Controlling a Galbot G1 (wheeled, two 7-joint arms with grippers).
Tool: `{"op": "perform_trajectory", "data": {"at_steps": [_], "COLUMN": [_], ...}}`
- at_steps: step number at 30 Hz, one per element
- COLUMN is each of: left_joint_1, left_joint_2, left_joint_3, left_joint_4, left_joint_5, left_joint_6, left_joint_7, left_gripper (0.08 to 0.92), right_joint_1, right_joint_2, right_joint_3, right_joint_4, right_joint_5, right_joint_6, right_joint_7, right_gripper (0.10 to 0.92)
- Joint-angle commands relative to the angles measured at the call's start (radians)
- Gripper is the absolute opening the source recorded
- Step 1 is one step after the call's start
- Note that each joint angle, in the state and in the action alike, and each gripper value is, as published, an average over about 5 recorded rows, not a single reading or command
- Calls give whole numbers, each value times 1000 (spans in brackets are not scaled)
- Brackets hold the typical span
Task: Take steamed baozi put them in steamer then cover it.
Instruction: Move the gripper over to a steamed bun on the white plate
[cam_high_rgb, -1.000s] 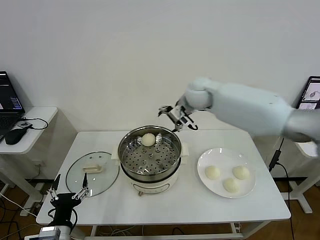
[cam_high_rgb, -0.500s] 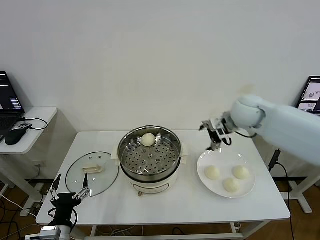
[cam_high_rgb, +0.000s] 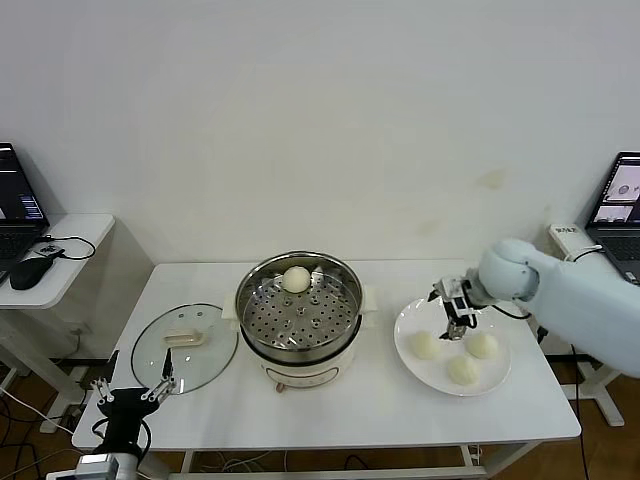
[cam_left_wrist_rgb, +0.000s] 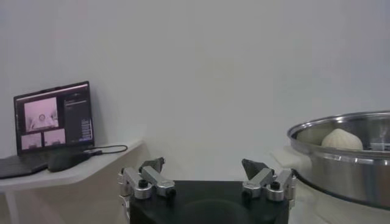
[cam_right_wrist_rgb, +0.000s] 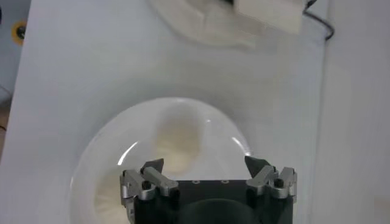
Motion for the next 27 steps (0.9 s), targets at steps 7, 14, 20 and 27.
{"op": "perform_trajectory", "data": {"at_steps": [7,14,20,27], "left_joint_1": [3,7,7,5], "left_joint_2": [-5,-9,-14,-17], "left_joint_3": [2,0,1,5], "left_joint_4": [2,0,3,6], "left_joint_5": [1,1,1,3], "left_joint_6": [-1,-4,-5,-7], "left_joint_7": [0,-1,-1,-2], "left_gripper": [823,823,823,823], "right_joint_1": [-103,-124,-146,-151], "right_joint_2": [93,106,112,118], "right_joint_3": [33,43,60,78], "right_joint_4": [-108,-129,-151,-163], "right_joint_5": [-67,-82,-99,-99], "right_joint_6": [3,2,8,19], "right_joint_7": [0,2,7,12], "right_gripper": [781,752,717,651]}}
